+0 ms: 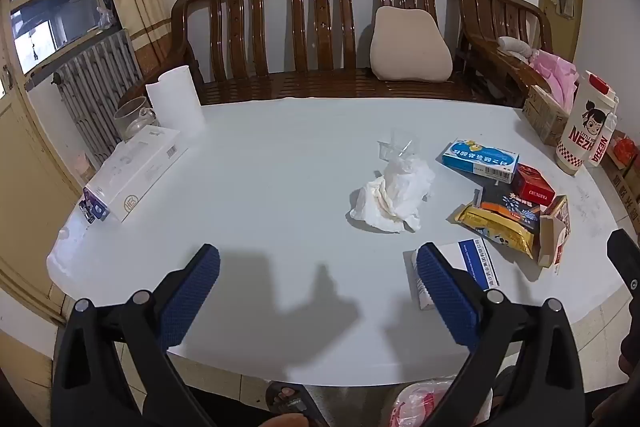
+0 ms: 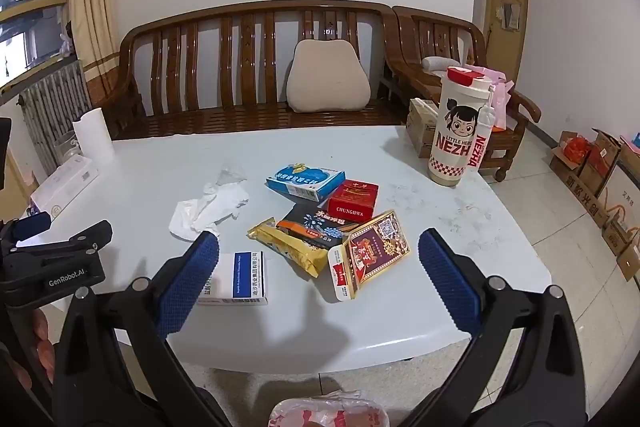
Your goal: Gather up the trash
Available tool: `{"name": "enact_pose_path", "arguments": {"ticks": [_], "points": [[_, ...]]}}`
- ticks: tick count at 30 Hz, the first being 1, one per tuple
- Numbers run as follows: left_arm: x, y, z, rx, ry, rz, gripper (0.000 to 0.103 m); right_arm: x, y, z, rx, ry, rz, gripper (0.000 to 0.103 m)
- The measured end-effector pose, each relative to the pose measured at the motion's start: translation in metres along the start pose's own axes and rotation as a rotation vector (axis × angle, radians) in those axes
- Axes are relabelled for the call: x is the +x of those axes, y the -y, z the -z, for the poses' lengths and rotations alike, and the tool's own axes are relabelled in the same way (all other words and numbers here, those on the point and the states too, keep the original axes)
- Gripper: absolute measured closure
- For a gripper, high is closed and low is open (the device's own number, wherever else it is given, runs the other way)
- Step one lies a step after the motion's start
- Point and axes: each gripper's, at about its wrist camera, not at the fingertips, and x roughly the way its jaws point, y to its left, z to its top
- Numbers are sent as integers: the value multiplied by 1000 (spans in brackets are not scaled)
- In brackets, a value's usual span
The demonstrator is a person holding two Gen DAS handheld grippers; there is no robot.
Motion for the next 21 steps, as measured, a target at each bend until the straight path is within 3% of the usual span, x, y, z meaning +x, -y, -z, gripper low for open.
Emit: {"name": "enact_pose_path", "arguments": {"ticks": [21], "points": [[4, 2, 2, 5, -10, -3, 7, 2, 5, 1, 4, -15, 9, 5]]}}
